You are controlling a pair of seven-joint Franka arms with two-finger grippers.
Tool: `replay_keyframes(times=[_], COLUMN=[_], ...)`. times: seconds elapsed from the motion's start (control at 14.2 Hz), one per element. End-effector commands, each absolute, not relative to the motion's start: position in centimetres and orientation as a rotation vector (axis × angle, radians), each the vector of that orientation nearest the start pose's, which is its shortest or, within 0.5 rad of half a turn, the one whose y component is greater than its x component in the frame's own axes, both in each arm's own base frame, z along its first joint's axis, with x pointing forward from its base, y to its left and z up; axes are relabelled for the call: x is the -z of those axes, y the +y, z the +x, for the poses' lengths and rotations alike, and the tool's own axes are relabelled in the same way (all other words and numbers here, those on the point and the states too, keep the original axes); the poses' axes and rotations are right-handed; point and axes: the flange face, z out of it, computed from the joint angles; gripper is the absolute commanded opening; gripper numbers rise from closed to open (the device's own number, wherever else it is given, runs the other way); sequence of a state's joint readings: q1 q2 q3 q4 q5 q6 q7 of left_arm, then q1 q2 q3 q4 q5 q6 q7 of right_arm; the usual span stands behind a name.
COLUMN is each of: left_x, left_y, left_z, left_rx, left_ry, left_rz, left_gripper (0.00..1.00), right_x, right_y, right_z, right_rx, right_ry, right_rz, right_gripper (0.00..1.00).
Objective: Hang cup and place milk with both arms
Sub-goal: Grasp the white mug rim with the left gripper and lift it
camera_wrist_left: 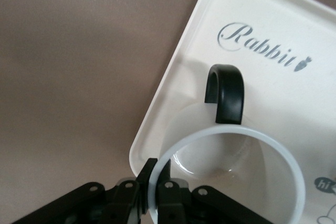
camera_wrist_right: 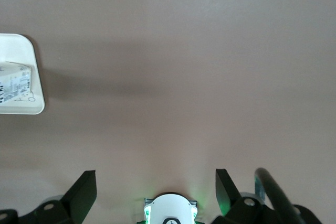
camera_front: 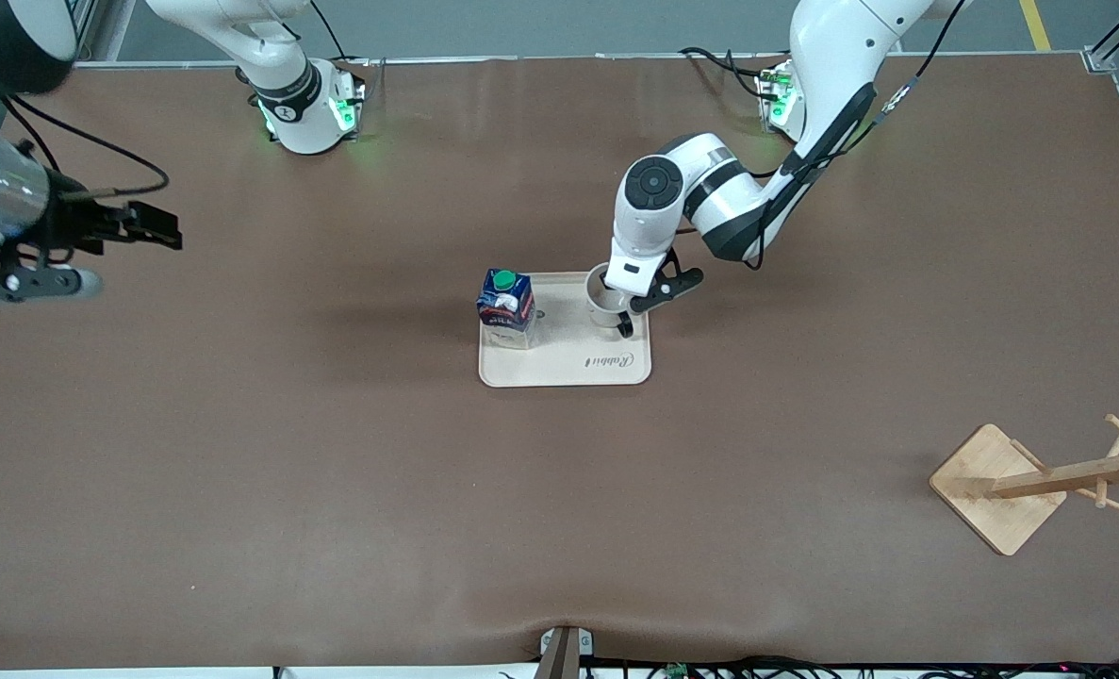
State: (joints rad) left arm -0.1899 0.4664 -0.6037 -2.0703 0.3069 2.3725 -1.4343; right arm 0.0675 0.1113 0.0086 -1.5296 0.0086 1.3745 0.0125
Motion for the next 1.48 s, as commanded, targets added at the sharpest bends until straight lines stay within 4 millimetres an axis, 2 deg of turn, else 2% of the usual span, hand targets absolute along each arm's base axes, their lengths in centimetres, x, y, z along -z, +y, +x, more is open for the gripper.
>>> replay_keyframes(times=[0.0,0.07,0.21,0.35,0.49,0.7,0.84,0.98,1.13,1.27,1.41], left_x=[-27.0,-29.0,-33.3,-37.6,-41.5,-46.6,-48.7,-50.3,-51.6,-53.1,-54.3], left_y=[-40.8,-40.5,-40.7,-40.3,-38.5,-34.0,-30.6,-27.4,-24.4,-20.4,-15.9], left_z=[42.2,42.9,44.4,45.7,47.0,49.3,50.9,52.9,54.7,56.6,58.2], left_rx=[0.016,0.066,0.139,0.206,0.301,0.438,0.488,0.498,0.499,0.498,0.477], left_ry=[-0.709,-0.708,-0.732,-0.754,-0.751,-0.664,-0.603,-0.569,-0.526,-0.382,-0.35], left_rz=[-3.043,-3.04,-3.021,-3.001,-3.007,-3.011,-3.006,-3.015,-3.013,-3.007,-3.038], left_gripper=[0.0,0.0,0.0,0.0,0.0,0.0,0.0,0.0,0.0,0.0,0.0], right_x=[-54.9,-54.0,-52.9,-52.4,-51.2,-48.9,-47.6,-47.3,-45.5,-44.3,-41.4], right_y=[7.5,9.1,11.3,14.7,18.0,22.1,27.5,31.6,34.2,37.5,39.7], right_z=[56.9,56.8,56.7,56.2,55.5,54.8,53.6,52.4,52.1,51.2,50.8], right_rx=[-0.459,-0.466,-0.443,-0.444,-0.423,-0.41,-0.356,-0.308,-0.284,-0.243,-0.235], right_ry=[-0.155,-0.163,-0.037,0.115,0.218,0.286,0.365,0.427,0.398,0.405,0.394], right_rz=[-3.08,-3.084,-3.092,-3.071,-3.071,-2.97,-2.969,-2.962,-2.961,-2.95,-2.968], right_gripper=[1.0,1.0,1.0,1.0,1.0,1.0,1.0,1.0,1.0,1.0,1.0])
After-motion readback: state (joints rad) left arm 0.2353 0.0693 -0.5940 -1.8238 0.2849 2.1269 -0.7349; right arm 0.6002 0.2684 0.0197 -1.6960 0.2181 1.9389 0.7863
